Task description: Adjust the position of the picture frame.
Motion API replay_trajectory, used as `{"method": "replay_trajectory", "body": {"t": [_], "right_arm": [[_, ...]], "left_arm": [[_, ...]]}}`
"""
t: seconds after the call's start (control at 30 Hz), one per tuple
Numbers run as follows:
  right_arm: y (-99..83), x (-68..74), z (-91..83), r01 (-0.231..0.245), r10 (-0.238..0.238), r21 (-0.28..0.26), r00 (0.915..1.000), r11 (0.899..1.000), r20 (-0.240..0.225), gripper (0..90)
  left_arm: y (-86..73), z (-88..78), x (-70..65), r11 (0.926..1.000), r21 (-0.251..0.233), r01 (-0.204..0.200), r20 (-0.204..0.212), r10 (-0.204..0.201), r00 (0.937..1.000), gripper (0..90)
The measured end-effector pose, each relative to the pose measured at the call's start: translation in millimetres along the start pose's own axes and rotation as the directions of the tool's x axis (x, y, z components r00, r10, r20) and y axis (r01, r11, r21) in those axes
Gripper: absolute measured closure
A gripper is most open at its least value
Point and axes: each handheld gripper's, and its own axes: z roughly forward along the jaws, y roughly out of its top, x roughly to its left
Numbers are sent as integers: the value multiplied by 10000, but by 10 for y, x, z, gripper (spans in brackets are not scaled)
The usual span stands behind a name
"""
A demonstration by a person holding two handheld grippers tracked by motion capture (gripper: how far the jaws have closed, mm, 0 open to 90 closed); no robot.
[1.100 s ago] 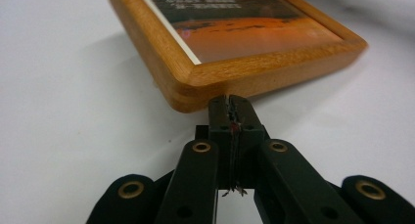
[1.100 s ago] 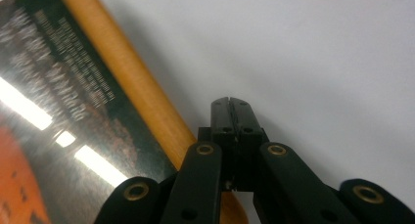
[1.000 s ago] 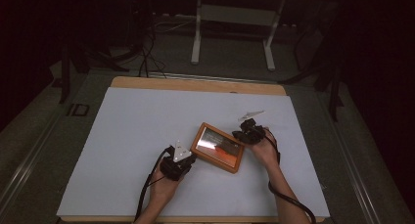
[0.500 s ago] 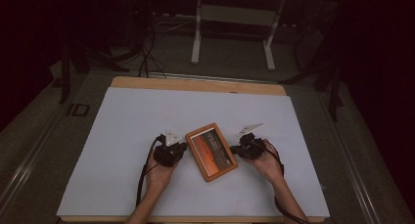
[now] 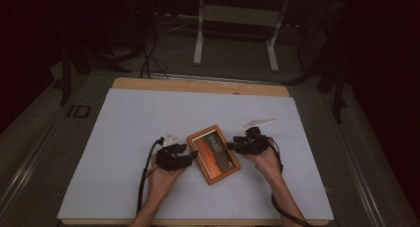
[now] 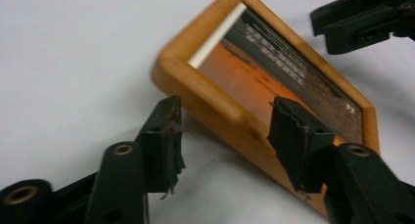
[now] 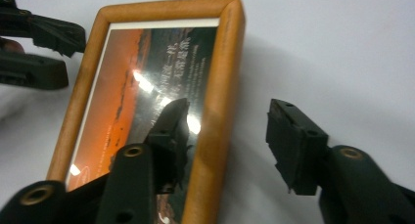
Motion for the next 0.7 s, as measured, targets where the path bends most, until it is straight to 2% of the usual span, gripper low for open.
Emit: {"method": "replay_trajectory", "body": {"t": [0.17, 0.23, 0.37, 0.5, 0.6, 0.7], "right_arm": [[-19, -4, 170, -241, 274, 574, 9980, 9981, -573, 417], [-32, -19, 227, -446, 501, 616, 9946, 9971, -904, 402], [-30, -35, 271, -729, 806, 631, 9882, 9953, -1300, 395], [-15, -20, 300, -719, 827, 784, 9860, 9943, -1448, 378], [-19, -26, 305, -770, 879, 760, 9845, 9941, -1516, 388], [-36, -44, 305, -874, 990, 753, 9810, 9933, -1669, 394]], "left_arm": [[-13, 78, -48, 9994, 277, 200, 48, -202, 9998, 399], [-13, 93, -51, 9989, 312, 361, 26, -362, 9993, 389], [-33, 117, -34, 9960, 409, 794, 311, -807, 9963, 382], [-45, 152, -19, 9930, 595, 1017, 519, -1048, 9931, 360], [-58, 221, -20, 9881, 1003, 1169, 1092, -1277, 9858, 365], [-49, 235, -19, 9866, 1040, 1255, 1125, -1371, 9841, 366]]}}
